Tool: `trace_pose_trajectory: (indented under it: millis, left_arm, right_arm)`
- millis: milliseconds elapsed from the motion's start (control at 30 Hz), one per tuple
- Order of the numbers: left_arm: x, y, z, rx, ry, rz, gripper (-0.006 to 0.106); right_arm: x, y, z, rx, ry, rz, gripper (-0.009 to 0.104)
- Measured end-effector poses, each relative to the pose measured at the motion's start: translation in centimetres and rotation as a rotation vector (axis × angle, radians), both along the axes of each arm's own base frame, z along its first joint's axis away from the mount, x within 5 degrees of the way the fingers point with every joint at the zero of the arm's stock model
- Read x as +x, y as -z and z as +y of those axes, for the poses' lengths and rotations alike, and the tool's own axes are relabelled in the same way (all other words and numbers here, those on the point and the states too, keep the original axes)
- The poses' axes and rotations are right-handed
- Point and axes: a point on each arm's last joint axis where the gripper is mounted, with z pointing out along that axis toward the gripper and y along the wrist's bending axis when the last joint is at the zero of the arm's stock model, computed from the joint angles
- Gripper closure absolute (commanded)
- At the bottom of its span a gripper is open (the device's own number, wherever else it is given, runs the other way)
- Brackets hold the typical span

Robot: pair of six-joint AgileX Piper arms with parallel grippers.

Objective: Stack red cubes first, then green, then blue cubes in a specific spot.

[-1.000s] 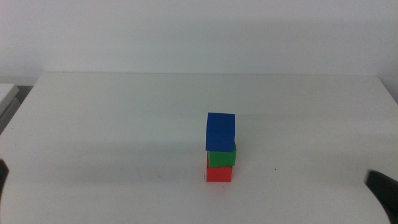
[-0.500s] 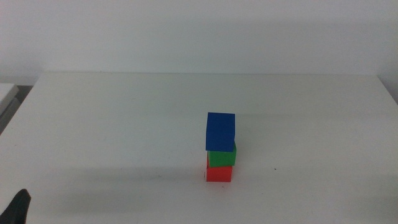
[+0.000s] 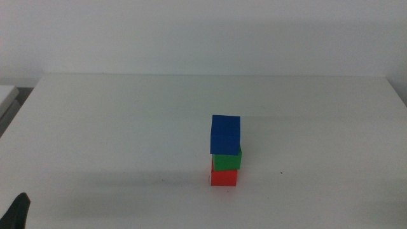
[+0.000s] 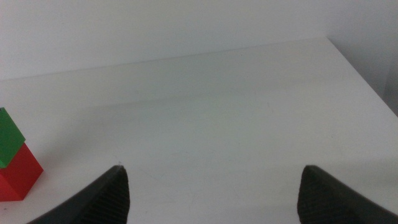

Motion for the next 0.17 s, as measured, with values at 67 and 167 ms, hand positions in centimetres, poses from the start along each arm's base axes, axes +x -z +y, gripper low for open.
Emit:
trace_pose_trajectory:
  millis: [67, 167]
  left_arm:
    - [0.0, -0.02, 0.01, 0.003, 0.0, -0.002, 0.007]
    - [0.0, -0.02, 0.02, 0.011, -0.001, -0.002, 0.007]
  right_arm:
    - [0.0, 0.02, 0.0, 0.0, 0.0, 0.002, 0.002]
    - [0.0, 0.02, 0.0, 0.0, 0.0, 0.002, 0.002]
